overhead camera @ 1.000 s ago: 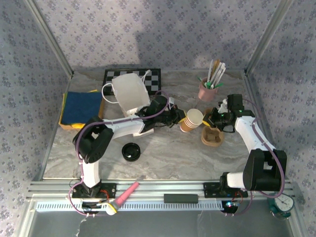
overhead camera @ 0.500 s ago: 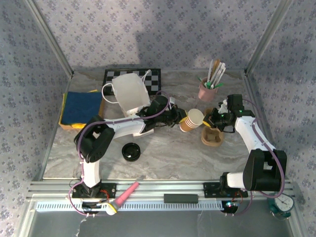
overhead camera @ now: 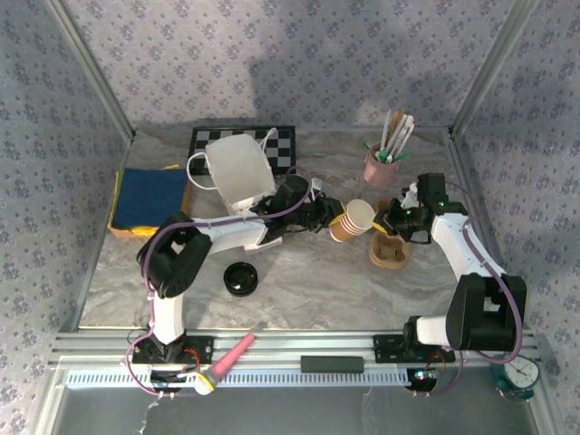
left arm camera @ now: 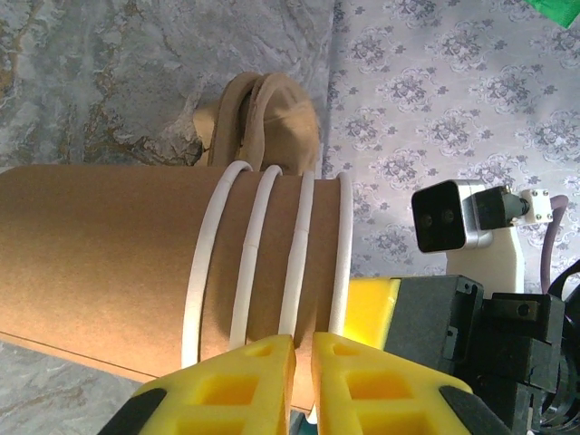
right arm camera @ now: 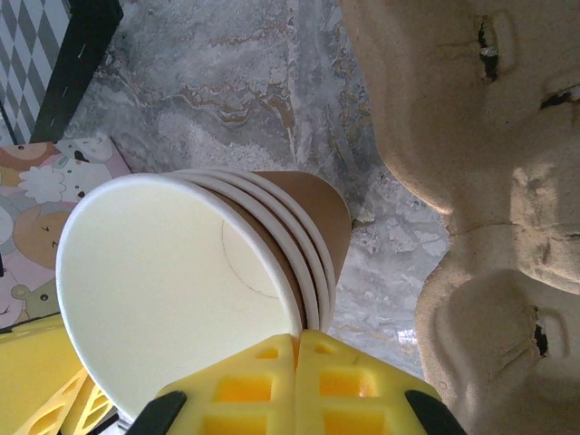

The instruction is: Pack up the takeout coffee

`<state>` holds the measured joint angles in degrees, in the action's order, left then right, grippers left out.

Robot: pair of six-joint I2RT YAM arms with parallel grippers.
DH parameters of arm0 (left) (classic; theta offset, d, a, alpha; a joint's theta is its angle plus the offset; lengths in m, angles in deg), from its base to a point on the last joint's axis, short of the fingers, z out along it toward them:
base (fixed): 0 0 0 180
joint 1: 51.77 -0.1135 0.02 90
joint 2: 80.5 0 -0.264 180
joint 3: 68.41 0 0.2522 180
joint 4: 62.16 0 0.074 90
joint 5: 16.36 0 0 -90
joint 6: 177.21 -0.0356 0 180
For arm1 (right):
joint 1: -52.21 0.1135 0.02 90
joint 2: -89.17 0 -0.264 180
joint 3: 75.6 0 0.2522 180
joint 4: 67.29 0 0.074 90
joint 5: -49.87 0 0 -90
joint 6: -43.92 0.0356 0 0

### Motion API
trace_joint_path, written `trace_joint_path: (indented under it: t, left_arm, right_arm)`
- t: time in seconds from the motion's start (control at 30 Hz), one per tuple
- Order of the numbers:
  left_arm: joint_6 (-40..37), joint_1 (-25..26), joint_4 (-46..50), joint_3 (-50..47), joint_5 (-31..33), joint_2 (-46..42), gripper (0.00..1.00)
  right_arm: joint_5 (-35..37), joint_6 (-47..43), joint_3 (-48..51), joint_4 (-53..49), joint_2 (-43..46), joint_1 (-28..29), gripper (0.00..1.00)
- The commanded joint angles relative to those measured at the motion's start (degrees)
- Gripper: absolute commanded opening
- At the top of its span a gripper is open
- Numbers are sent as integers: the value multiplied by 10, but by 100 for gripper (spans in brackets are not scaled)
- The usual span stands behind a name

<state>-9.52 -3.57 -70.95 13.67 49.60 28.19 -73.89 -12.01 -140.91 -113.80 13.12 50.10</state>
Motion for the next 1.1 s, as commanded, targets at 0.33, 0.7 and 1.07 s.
trace_joint_path:
  t: [0.33, 0.7, 1.07]
  left_arm:
    - [3, 16, -7, 9, -15, 21, 14]
    - [-18, 16, 17, 5, -8, 4, 34]
    - [-51, -12, 83, -6, 21, -63, 44]
  right_arm:
    - [-8, -11, 5, -14, 10, 7, 0]
    - [-9, -10, 3, -14, 12, 7, 0]
    - [3, -13, -16, -47, 24, 10, 0]
